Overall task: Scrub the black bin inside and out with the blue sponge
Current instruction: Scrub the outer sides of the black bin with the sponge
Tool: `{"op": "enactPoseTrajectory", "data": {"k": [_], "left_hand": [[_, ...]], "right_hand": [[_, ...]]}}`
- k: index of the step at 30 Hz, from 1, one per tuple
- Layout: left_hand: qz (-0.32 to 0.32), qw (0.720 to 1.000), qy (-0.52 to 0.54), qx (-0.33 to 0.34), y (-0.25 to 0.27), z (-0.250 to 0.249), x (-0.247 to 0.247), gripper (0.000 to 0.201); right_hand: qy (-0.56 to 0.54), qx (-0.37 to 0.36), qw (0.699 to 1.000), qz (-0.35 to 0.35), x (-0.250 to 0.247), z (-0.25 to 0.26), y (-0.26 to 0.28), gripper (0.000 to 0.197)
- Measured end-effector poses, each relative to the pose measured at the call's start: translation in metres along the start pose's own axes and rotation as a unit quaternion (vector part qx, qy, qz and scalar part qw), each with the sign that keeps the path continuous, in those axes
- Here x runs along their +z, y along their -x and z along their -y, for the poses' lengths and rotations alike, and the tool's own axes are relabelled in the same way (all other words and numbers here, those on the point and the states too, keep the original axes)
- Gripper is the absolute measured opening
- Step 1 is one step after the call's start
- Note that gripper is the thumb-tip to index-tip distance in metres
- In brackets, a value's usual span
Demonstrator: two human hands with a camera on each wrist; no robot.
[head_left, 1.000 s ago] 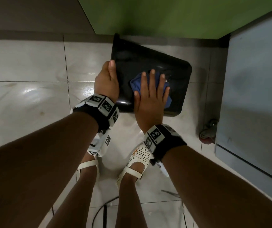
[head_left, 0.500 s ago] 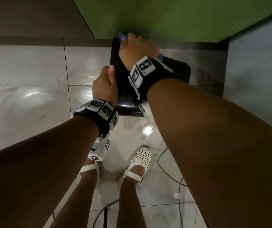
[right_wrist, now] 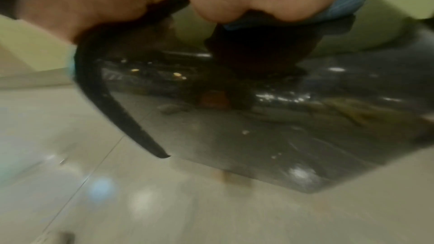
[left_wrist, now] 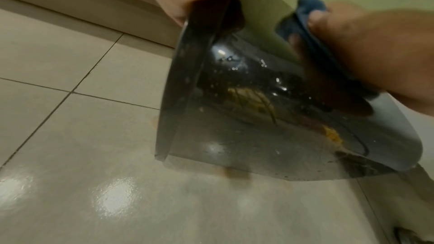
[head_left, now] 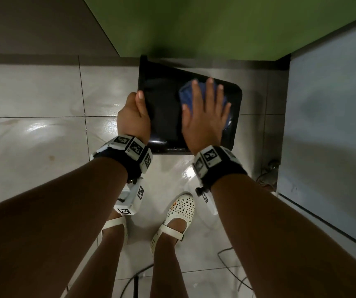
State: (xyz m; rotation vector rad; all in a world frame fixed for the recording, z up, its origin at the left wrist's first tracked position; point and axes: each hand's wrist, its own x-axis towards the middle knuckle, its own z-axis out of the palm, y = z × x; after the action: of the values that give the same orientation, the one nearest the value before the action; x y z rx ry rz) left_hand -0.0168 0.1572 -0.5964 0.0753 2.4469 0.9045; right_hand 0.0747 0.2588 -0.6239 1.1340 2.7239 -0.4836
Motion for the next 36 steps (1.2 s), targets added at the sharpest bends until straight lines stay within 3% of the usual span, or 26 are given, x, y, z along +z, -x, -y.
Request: {"op": "enactPoseTrajectory", "data": {"k": [4, 7, 9, 11, 13, 15, 19, 23, 25, 27, 31, 32, 33, 36], "left_hand": [[0.008, 1.0, 0.006, 0.004, -0.001, -0.001, 0.0, 0.044], [0.005, 1.0, -0.004, 0.004, 0.001, 0.001, 0.001, 0.044], [-0.001, 1.0, -0.012, 0.004, 0.003, 0.003, 0.002, 0.044], [-0.007, 1.0, -0.017, 0.005, 0.003, 0.004, 0.001, 0.043], [-0.011, 1.0, -0.025, 0.0, 0.002, 0.004, -0.001, 0.043], [-0.011, 0.999, -0.03, -0.001, 0.003, 0.006, -0.003, 0.043], [0.008, 1.0, 0.015, -0.013, 0.008, 0.009, -0.008, 0.045], [0.133, 0.975, 0.109, -0.143, -0.006, -0.004, -0.022, 0.062], [0.196, 0.934, 0.19, -0.23, -0.031, -0.013, -0.034, 0.068], [0.2, 0.904, 0.249, -0.283, -0.056, -0.024, -0.044, 0.065], [0.23, 0.943, 0.088, -0.225, -0.081, -0.033, -0.044, 0.059], [0.236, 0.945, 0.084, -0.21, -0.079, -0.034, -0.042, 0.044], [0.259, 0.939, 0.096, -0.206, -0.075, -0.039, -0.038, 0.028], [0.321, 0.922, 0.102, -0.189, -0.065, -0.043, -0.029, 0.027]], "right_hand": [[-0.034, 0.166, 0.985, 0.0, -0.013, -0.03, -0.011, 0.054], [-0.125, 0.331, 0.935, -0.012, -0.017, -0.031, -0.02, 0.055], [-0.126, 0.404, 0.905, -0.025, -0.012, -0.018, -0.018, 0.056], [-0.075, 0.394, 0.915, -0.037, -0.002, 0.002, -0.003, 0.06], [-0.029, 0.325, 0.945, -0.013, 0.012, 0.017, 0.02, 0.062], [0.021, 0.259, 0.965, -0.033, 0.021, 0.021, 0.041, 0.062], [0.036, 0.216, 0.975, -0.047, 0.024, 0.015, 0.048, 0.062], [0.012, 0.221, 0.974, -0.039, 0.024, 0.014, 0.048, 0.06], [-0.004, 0.213, 0.975, -0.055, 0.03, 0.012, 0.06, 0.06], [-0.02, 0.204, 0.977, -0.065, 0.038, 0.008, 0.08, 0.06], [-0.073, 0.182, 0.976, -0.091, 0.051, 0.0, 0.109, 0.059], [-0.095, 0.177, 0.974, -0.108, 0.053, -0.001, 0.109, 0.057], [-0.118, 0.175, 0.969, -0.126, 0.055, -0.003, 0.105, 0.055], [-0.208, 0.207, 0.94, -0.175, 0.053, -0.004, 0.088, 0.057]]}}
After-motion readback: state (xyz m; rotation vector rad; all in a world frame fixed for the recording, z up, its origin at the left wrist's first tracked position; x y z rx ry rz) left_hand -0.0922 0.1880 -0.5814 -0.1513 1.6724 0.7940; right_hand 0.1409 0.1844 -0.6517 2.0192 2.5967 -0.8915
